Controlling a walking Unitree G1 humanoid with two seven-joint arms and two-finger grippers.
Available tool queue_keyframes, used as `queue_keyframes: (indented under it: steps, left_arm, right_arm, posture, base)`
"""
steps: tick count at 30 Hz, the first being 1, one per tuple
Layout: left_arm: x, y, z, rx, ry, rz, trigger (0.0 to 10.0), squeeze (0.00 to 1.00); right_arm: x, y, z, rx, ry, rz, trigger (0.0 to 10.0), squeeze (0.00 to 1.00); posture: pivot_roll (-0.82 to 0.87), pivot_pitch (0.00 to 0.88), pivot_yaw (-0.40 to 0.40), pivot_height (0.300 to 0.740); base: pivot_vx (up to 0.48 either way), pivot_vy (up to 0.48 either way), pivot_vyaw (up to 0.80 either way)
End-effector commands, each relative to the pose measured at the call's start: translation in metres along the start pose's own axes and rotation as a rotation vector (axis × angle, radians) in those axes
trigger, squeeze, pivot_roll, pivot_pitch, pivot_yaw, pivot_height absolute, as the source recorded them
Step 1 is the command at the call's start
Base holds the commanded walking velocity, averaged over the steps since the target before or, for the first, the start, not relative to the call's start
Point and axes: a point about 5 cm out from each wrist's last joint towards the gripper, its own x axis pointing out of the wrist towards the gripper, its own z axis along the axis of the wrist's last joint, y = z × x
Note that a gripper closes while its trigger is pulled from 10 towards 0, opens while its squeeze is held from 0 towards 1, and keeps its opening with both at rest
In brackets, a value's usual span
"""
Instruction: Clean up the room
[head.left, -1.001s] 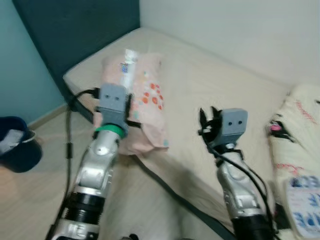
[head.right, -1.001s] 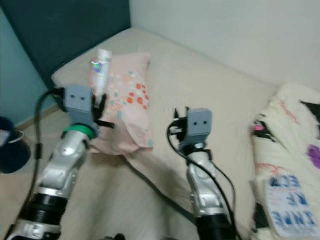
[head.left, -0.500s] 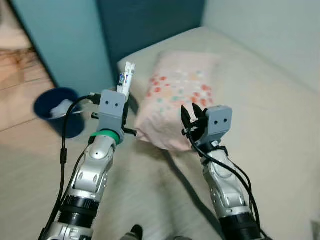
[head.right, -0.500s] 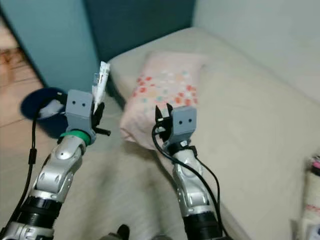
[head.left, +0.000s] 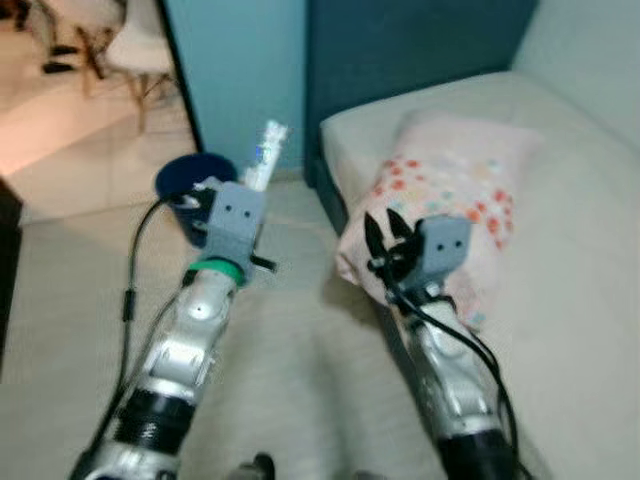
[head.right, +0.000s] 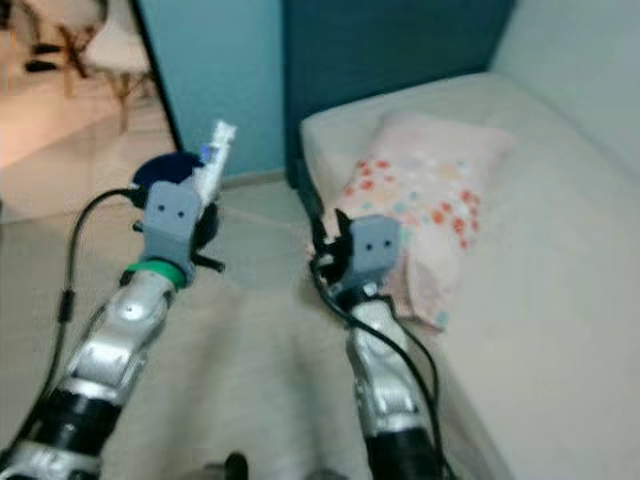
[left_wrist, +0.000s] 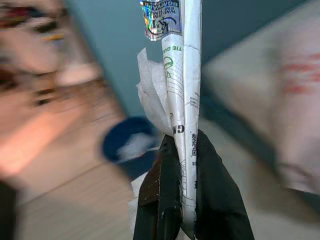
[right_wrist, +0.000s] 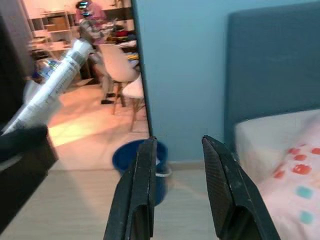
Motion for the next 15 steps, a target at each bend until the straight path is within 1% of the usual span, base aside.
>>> queue_keyframes:
  steps: [1,2,5,15]
  left_arm:
    - [-0.0004,-0.0066,-0.004,0.005,0.018,-0.013,10.0,0.0]
    - [0.0008,-0.005,-0.0049,0.006,0.019,-0.006,10.0,0.0]
    - [0.0015,-0.0046,-0.005,0.009,0.014,-0.005,10.0,0.0]
    - [0.0027,-0.0051,-0.0059,0.015,0.012,-0.003,10.0,0.0]
  right_arm:
    - [-0.0032,-0.0078,-0.0012,-0.001,0.004,-0.034,10.0,0.0]
    - [-0.0039,-0.0126,-0.0028,0.003,0.013,-0.069,10.0,0.0]
    - [-0.0048,-0.0161,-0.0031,0.004,0.014,-0.085,10.0,0.0]
    - [-0.0048,-0.0169,-0.0038,0.002,0.013,-0.096,10.0,0.0]
  posture:
    - [-0.09,0.038,0.072,0.711]
    - [-0.09,0.037,0.072,0.711]
    - [-0.09,0.035,0.076,0.711]
    - [-0.09,0.035,0.076,0.711]
  base:
    - [0.458,0.0,0.56]
    - [0.465,0.0,0.0]
    - [0.463,0.0,0.0]
    - [0.464,0.0,0.0]
